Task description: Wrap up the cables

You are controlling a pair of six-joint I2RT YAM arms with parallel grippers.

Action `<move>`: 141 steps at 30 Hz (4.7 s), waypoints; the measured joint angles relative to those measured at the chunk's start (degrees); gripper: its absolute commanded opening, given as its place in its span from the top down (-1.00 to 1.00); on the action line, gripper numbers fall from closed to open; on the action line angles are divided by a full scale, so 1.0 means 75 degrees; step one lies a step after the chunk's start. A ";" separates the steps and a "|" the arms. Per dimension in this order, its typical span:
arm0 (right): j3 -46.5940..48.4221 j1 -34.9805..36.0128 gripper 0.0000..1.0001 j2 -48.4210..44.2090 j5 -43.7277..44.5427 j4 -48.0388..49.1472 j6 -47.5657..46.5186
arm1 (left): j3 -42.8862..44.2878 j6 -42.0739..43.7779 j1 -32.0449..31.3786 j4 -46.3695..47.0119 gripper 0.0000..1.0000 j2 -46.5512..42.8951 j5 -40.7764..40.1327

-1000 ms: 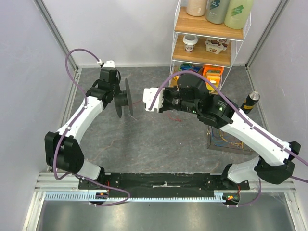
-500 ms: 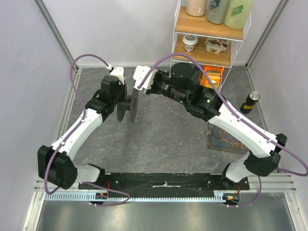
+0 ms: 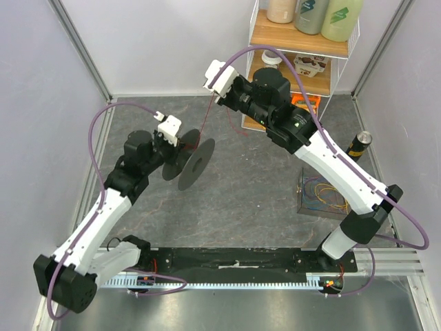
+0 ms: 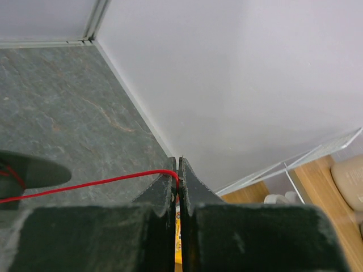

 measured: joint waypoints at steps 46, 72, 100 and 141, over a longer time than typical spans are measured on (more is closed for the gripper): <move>-0.4704 -0.2722 1.00 -0.1463 -0.3596 0.0752 0.2259 | 0.4881 -0.5613 0.0551 -0.0592 0.97 0.1090 0.0571; -0.4199 0.0271 1.00 -0.1521 -0.3290 0.1037 0.2719 | 0.5351 -0.6111 0.0329 -0.1985 0.97 0.2235 -0.1521; -0.6443 0.0297 0.33 -0.2824 -0.1067 0.3363 0.2436 | 0.4255 -0.5878 0.0507 0.1227 0.97 0.1285 0.0388; -0.7758 0.0052 -0.74 -0.3759 -0.1786 0.3453 0.2011 | 0.5557 -0.5811 0.0507 0.2302 0.97 0.1652 0.1821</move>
